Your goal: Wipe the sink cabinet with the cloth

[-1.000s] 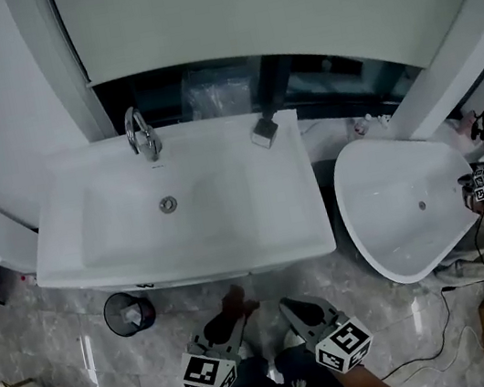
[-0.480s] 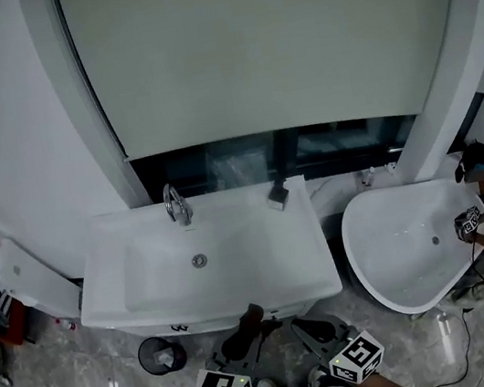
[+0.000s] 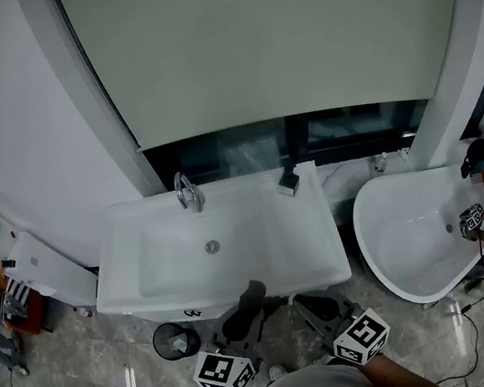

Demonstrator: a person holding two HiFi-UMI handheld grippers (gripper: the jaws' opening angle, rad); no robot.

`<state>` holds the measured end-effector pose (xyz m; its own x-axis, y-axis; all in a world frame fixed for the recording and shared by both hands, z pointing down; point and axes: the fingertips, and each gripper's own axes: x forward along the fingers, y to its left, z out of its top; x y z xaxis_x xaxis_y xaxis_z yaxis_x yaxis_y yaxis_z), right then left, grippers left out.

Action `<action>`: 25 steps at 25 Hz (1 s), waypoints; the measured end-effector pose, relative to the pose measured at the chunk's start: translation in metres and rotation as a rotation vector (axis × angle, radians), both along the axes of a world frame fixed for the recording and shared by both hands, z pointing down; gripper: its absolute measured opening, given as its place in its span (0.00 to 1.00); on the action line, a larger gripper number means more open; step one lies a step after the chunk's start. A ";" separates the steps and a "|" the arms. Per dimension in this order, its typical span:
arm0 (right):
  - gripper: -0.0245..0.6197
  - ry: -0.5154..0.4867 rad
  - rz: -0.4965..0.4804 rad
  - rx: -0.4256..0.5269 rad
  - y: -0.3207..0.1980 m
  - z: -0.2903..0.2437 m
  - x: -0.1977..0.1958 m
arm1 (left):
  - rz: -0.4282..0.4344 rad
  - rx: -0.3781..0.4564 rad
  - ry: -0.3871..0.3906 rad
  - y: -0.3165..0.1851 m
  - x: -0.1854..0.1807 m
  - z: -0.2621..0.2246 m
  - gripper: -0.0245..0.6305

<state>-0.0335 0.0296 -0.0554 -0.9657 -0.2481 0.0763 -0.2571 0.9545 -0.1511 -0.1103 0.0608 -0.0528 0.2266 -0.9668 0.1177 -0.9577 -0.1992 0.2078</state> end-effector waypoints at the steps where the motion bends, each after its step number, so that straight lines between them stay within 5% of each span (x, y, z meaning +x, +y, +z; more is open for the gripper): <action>1: 0.08 -0.008 0.002 0.000 -0.002 -0.003 0.000 | -0.003 0.004 -0.004 0.000 0.000 -0.002 0.13; 25: 0.08 -0.022 0.040 0.024 -0.008 -0.004 0.022 | -0.038 -0.001 -0.004 0.013 0.005 0.001 0.13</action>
<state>-0.0118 0.0219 -0.0597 -0.9564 -0.2879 0.0485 -0.2919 0.9470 -0.1340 -0.1056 0.0740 -0.0521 0.1889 -0.9747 0.1192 -0.9654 -0.1621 0.2044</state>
